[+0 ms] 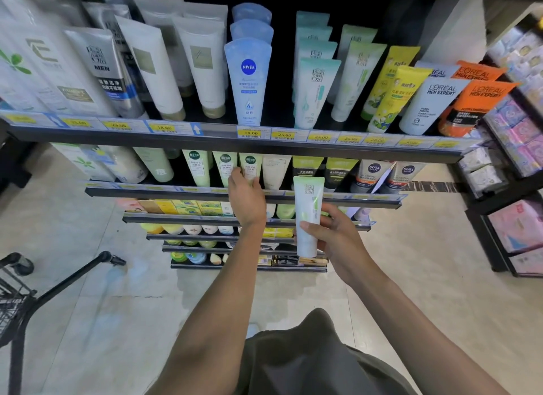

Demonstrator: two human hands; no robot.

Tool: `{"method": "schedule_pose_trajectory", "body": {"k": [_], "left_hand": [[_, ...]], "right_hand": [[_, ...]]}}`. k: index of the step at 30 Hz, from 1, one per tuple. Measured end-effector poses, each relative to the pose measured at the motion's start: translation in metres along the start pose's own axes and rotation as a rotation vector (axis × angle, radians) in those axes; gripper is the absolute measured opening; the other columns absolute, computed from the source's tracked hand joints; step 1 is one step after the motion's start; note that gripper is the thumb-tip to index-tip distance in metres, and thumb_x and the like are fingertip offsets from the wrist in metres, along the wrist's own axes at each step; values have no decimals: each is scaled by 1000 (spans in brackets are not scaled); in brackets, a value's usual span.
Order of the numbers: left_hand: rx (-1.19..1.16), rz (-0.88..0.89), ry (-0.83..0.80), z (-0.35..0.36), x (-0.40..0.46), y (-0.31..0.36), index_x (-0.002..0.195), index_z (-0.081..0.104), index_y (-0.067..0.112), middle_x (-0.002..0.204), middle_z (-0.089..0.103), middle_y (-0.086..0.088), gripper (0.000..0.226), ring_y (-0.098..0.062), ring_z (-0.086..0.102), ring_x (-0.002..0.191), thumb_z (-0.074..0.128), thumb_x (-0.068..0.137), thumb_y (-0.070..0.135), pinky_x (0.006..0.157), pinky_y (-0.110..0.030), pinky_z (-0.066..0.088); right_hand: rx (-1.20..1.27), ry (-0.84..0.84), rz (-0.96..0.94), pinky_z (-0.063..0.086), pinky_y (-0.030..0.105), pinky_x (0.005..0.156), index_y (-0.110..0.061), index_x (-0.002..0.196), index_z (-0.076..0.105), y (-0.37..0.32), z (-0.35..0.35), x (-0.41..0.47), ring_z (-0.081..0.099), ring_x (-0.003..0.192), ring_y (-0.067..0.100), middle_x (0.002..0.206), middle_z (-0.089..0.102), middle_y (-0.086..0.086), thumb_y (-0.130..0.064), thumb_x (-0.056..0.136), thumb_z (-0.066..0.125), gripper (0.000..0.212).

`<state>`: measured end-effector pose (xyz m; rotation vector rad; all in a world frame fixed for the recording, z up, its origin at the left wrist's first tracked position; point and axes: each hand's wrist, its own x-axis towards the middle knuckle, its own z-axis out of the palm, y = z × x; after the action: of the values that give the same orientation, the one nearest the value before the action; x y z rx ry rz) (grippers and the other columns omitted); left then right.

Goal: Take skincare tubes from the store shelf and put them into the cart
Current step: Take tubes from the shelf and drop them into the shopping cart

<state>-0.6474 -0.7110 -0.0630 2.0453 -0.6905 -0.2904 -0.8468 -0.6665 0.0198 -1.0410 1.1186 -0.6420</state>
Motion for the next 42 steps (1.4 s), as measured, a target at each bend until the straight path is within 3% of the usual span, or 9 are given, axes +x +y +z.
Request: {"method": "schedule_pose_trajectory", "body": {"k": [5,8,14,17,21,25,34,38,42], "left_hand": [[19,80,-7,-14,-8,1,135,52,4,132,59,-14,42,-33,61,116,66,98,18,90,-45,56],[78,204,23,-35,-11,7,133,56,6,130,61,-10,40,-30,60,118,66,98,23,91,-44,56],[176,560,170,-93,4,31,131,58,6,126,62,-10,35,-28,54,121,60,102,24,103,-39,46],[244,743,250,-115,20,44,128,59,2,121,59,-15,33,-31,51,115,60,102,22,102,-42,45],[348,875,219,-126,44,51,127,61,2,123,58,-18,38,-35,51,118,64,100,28,109,-47,41],[441,924,107,-128,63,47,127,61,7,119,63,-12,42,-32,54,116,64,98,37,120,-47,28],[440,943,94,-130,70,43,125,61,13,112,62,-7,39,-30,53,107,60,100,43,108,-44,36],[428,945,106,-129,69,42,124,62,12,111,62,-7,39,-30,53,107,61,100,42,108,-45,37],[423,942,99,-128,71,41,124,62,11,112,62,-8,39,-31,53,108,62,99,41,110,-45,36]], "right_hand": [[45,42,-75,59,57,90,-22,123,66,-10,-3,5,69,112,34,120,73,4,-7,88,78,40],[144,52,-100,61,52,85,-15,129,62,-26,-5,9,71,105,37,122,72,11,-4,90,73,42],[162,122,-240,59,46,91,-23,125,61,-71,4,16,73,104,25,112,77,-1,-10,87,79,44],[124,221,-329,58,43,88,-26,121,57,-92,11,22,72,108,22,119,73,1,-13,85,83,46],[48,308,-451,57,32,83,-28,123,53,-116,16,28,72,104,14,118,73,-1,-21,85,84,49],[-75,434,-594,56,24,86,-23,129,55,-135,19,33,69,102,3,115,71,-9,-23,86,82,50],[-209,673,-721,52,17,81,-37,113,58,-162,30,47,65,98,-3,105,69,-20,-31,87,81,35],[-318,767,-695,58,33,82,-32,108,59,-159,29,63,67,94,11,101,70,-11,-32,85,80,31],[-439,793,-587,59,41,85,-18,123,62,-152,28,76,67,98,16,106,70,-6,-37,84,81,47]]}}
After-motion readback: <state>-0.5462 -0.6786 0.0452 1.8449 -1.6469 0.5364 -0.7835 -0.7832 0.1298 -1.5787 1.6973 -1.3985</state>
